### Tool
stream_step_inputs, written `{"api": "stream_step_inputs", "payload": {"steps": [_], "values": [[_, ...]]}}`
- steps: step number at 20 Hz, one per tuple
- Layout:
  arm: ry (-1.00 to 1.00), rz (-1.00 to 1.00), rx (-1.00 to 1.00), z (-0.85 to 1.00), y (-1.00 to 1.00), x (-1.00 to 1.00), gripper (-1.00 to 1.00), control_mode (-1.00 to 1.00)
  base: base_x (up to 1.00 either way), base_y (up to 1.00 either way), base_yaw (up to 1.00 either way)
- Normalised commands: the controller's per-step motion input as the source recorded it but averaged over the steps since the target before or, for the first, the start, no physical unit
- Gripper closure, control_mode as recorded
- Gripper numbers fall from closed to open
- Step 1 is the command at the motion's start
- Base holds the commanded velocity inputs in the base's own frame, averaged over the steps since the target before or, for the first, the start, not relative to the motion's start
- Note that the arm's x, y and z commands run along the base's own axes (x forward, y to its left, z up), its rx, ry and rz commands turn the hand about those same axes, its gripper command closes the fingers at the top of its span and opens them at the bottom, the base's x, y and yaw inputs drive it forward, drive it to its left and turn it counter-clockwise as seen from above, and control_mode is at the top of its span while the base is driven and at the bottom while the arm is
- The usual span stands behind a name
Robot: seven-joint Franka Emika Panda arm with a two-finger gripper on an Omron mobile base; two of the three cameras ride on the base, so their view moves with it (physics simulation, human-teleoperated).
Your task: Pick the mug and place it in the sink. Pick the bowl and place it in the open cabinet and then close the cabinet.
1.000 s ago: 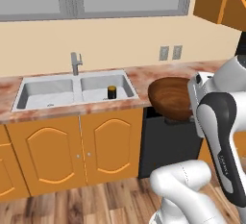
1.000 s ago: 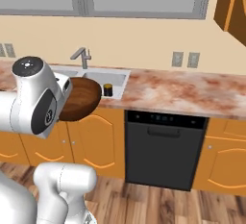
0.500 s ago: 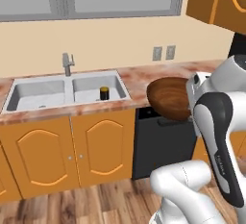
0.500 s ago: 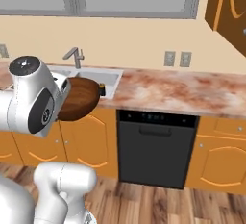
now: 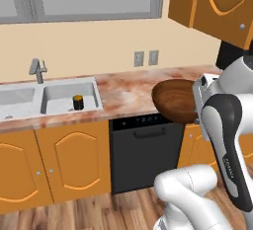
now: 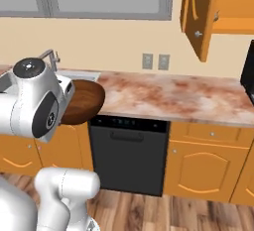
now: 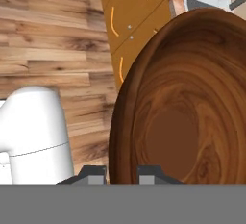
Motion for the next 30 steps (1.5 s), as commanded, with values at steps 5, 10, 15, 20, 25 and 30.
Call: {"api": "stream_step_inputs", "payload": {"steps": [5,10,15,20,25,30], "values": [[0.0,0.0,0.0,0.0,0.0,0.0,1.0,1.0,0.14,-0.65,0.0],[0.0,0.0,0.0,0.0,0.0,0.0,1.0,1.0,0.0,-0.72,0.0],[0.0,0.0,0.0,0.0,0.0,0.0,1.0,1.0,0.0,-0.73,0.0],[0.0,0.0,0.0,0.0,0.0,0.0,1.0,1.0,-0.03,-0.65,0.0],[0.0,0.0,0.0,0.0,0.0,0.0,1.0,1.0,0.0,-0.52,0.0],[0.0,0.0,0.0,0.0,0.0,0.0,1.0,1.0,0.0,-0.37,0.0]]}}
